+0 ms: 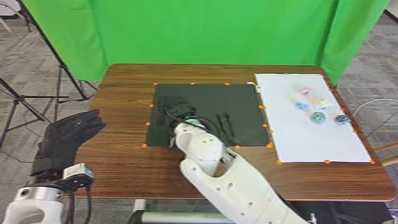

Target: Arrange flowers

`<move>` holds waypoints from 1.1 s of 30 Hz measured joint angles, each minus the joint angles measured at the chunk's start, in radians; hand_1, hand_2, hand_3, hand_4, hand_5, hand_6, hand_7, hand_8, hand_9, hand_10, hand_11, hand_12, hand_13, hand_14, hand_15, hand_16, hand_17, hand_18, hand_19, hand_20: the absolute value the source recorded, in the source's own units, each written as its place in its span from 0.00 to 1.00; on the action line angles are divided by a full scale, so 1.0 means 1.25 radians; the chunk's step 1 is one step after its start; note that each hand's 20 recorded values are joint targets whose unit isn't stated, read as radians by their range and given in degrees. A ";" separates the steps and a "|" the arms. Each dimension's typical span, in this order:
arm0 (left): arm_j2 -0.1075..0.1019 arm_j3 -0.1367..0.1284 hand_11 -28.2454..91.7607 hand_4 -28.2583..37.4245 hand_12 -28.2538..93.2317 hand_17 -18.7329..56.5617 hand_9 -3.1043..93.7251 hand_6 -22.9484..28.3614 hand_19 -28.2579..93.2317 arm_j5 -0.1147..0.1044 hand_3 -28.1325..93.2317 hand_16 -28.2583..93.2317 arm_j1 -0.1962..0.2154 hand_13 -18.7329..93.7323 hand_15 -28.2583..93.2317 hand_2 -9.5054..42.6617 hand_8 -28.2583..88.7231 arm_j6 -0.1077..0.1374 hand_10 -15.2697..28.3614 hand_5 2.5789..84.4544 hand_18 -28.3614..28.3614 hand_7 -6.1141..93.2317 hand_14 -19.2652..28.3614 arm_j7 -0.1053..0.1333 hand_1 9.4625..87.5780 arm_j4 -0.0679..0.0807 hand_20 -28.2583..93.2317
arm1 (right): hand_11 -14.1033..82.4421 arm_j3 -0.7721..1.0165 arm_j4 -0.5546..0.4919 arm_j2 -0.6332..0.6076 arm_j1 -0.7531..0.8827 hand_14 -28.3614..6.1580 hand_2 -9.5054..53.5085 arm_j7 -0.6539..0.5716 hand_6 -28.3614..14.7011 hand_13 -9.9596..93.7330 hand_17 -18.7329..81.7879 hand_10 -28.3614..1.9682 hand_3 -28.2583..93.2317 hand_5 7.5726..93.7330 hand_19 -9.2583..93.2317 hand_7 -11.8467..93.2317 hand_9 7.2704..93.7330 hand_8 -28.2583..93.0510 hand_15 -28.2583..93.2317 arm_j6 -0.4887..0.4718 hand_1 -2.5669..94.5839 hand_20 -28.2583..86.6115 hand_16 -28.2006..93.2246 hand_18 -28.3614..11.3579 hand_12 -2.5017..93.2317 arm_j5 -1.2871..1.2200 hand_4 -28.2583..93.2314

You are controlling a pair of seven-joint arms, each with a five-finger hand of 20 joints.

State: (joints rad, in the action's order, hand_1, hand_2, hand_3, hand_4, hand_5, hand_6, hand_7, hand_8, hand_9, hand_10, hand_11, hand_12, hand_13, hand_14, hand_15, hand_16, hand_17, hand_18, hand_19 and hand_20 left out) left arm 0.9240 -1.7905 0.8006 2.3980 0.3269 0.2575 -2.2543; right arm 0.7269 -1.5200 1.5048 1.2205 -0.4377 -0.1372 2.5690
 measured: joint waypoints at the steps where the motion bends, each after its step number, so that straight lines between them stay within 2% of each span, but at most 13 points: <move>1: -0.002 0.000 0.53 0.26 0.31 0.12 0.46 0.74 0.70 0.000 0.92 0.14 0.001 0.41 0.71 0.30 0.17 0.001 0.85 0.58 0.88 0.21 0.99 0.001 0.25 0.000 0.35 | 0.50 0.000 0.000 0.003 0.002 0.60 0.00 0.001 0.61 0.79 0.63 0.52 0.86 0.77 1.00 0.38 0.84 0.28 0.83 -0.002 0.44 0.51 0.43 0.24 0.25 0.002 0.00; 9: -0.018 0.006 0.53 0.26 0.31 0.13 0.45 0.74 0.70 0.000 0.92 0.14 0.002 0.41 0.71 0.30 0.17 0.005 0.85 0.58 0.88 0.21 0.99 0.003 0.25 -0.001 0.35 | 0.51 -0.019 -0.004 0.014 0.006 0.59 0.00 0.003 0.60 0.78 0.63 0.50 0.87 0.75 1.00 0.37 0.81 0.26 0.83 -0.003 0.41 0.51 0.43 0.24 0.25 0.012 0.00; 16: -0.017 0.005 0.53 0.26 0.31 0.13 0.46 0.74 0.70 0.000 0.92 0.14 0.002 0.41 0.71 0.30 0.17 0.005 0.85 0.58 0.88 0.21 0.99 0.003 0.25 -0.001 0.35 | 0.51 -0.017 -0.006 0.015 0.006 0.59 0.00 -0.002 0.59 0.77 0.63 0.48 0.89 0.74 1.00 0.37 0.80 0.18 0.83 -0.020 0.40 0.50 0.42 0.24 0.24 0.014 0.00; 22: -0.016 0.006 0.53 0.26 0.31 0.13 0.46 0.74 0.70 0.000 0.92 0.14 0.002 0.41 0.71 0.31 0.17 0.005 0.85 0.58 0.88 0.21 0.99 0.003 0.25 -0.001 0.35 | 0.51 -0.012 -0.010 0.015 0.008 0.58 0.00 0.000 0.59 0.77 0.62 0.47 0.88 0.74 1.00 0.37 0.80 0.20 0.83 -0.045 0.40 0.50 0.42 0.23 0.24 0.014 0.00; 26: -0.017 0.008 0.53 0.26 0.31 0.13 0.46 0.74 0.70 -0.001 0.92 0.14 0.000 0.41 0.71 0.30 0.17 0.005 0.85 0.58 0.88 0.21 0.99 0.004 0.25 0.000 0.35 | 0.50 -0.012 -0.011 0.014 0.008 0.57 0.00 0.004 0.59 0.77 0.62 0.46 0.89 0.75 1.00 0.36 0.80 0.18 0.83 -0.048 0.40 0.50 0.43 0.22 0.24 0.013 0.00; 28: -0.017 0.008 0.53 0.26 0.31 0.13 0.46 0.74 0.70 -0.001 0.92 0.14 -0.001 0.41 0.71 0.31 0.17 0.005 0.85 0.58 0.88 0.21 0.99 0.003 0.25 0.000 0.35 | 0.49 -0.012 -0.013 0.013 0.008 0.56 0.03 0.006 0.58 0.77 0.61 0.45 0.90 0.75 1.00 0.35 0.79 0.14 0.83 -0.051 0.38 0.50 0.43 0.21 0.23 0.012 0.00; 33: -0.016 0.010 0.53 0.26 0.31 0.13 0.46 0.74 0.70 -0.001 0.92 0.14 -0.003 0.41 0.71 0.31 0.17 0.004 0.85 0.58 0.88 0.21 0.99 0.002 0.25 0.000 0.35 | 0.47 -0.012 -0.023 0.010 0.008 0.53 0.09 0.015 0.55 0.76 0.61 0.42 0.90 0.74 1.00 0.33 0.78 0.14 0.83 -0.066 0.34 0.49 0.43 0.20 0.23 0.011 0.00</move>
State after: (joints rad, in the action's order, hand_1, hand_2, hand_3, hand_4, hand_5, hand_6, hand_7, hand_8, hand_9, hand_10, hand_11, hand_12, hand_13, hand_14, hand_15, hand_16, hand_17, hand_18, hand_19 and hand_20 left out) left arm 0.9034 -1.7785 0.8000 2.3941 0.3323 0.2599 -2.2539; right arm 0.7119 -1.5489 1.5172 1.2310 -0.4195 -0.2201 2.5831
